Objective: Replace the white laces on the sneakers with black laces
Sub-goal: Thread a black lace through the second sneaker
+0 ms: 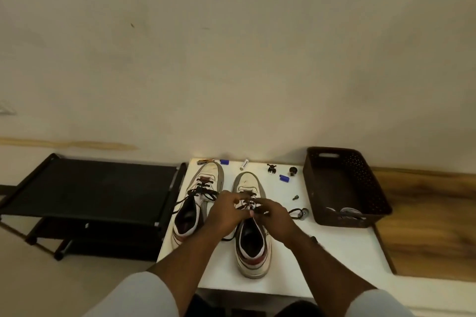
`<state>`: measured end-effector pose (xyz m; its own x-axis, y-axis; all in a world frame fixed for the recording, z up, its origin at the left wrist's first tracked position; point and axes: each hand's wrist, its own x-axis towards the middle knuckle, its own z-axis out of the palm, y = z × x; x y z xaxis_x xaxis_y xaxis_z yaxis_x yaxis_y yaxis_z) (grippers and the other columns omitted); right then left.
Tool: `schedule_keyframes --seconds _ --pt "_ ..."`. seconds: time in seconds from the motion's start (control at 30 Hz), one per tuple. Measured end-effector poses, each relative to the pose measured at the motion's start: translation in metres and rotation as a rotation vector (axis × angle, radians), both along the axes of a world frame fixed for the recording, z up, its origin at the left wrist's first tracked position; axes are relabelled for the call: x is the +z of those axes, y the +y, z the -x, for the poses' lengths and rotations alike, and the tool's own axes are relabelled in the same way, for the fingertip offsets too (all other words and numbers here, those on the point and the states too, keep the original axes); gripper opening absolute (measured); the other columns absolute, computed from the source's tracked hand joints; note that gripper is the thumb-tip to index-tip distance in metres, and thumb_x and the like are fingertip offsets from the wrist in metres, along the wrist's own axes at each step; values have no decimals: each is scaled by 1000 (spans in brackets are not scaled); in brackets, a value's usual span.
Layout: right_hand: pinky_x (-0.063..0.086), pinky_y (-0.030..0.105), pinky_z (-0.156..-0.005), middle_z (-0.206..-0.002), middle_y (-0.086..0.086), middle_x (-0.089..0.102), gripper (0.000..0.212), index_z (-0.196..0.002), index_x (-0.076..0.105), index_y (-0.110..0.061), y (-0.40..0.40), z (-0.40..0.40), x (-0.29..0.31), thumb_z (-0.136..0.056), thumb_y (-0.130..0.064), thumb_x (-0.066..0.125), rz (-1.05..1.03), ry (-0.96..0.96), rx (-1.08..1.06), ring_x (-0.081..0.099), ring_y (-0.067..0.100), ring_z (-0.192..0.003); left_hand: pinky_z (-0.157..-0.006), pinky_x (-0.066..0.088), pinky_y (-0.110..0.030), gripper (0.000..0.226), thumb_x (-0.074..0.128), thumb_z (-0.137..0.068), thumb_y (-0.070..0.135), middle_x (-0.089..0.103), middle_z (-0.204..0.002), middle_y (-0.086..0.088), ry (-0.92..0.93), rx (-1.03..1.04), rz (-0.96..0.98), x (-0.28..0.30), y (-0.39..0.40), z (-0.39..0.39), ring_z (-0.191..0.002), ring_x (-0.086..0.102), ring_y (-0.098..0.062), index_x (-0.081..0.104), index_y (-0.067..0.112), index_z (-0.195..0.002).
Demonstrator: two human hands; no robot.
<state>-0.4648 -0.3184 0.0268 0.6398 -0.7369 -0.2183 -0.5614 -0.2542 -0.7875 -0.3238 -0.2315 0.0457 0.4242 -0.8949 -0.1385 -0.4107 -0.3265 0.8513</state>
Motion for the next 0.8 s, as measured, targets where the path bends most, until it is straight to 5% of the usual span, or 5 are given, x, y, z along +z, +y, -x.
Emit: schedule_keyframes --seconds 0.13,0.23,0.47,0.63,0.8 --pt "38 3 -62 -84 -1 69 13 -95 75 -11 -6 -2 5 -87 -10 64 78 22 -68 61 6 -75 -75 40 -14 40 77 -69 48 65 -98 8 -135 -62 -32 -17 -5 -7 -96 60 -6 75 30 -104" --pt "37 6 -60 -83 0 71 14 -93 77 -11 -8 -6 20 -86 -9 65 134 35 -70 55 -3 -65 -78 41 -16 30 75 -79 31 62 -96 10 -151 -103 -34 -14 -3 -4 -91 56 -3 73 29 -109" --pt "47 19 -73 -93 2 74 20 -97 77 -11 3 -19 56 -84 -8 62 348 87 -34 66 14 -85 -60 41 -23 4 69 -81 25 58 -62 10 -188 -108 -139 -3 -4 4 -70 62 -15 72 23 -82" --pt "50 25 -69 -85 5 73 12 -88 76 -9 -9 -9 70 -82 -9 66 331 195 -78 67 19 -79 -78 54 -32 23 69 -82 33 73 -87 3 -106 -23 -110 -10 4 9 -83 67 -15 75 23 -102" --pt "54 32 -75 -79 0 71 11 -84 74 -15 -7 11 66 -83 -26 72 237 295 -74 65 14 -74 -77 57 -41 15 76 -77 31 72 -77 2 -32 125 -86 -9 6 14 -77 68 -16 78 20 -88"
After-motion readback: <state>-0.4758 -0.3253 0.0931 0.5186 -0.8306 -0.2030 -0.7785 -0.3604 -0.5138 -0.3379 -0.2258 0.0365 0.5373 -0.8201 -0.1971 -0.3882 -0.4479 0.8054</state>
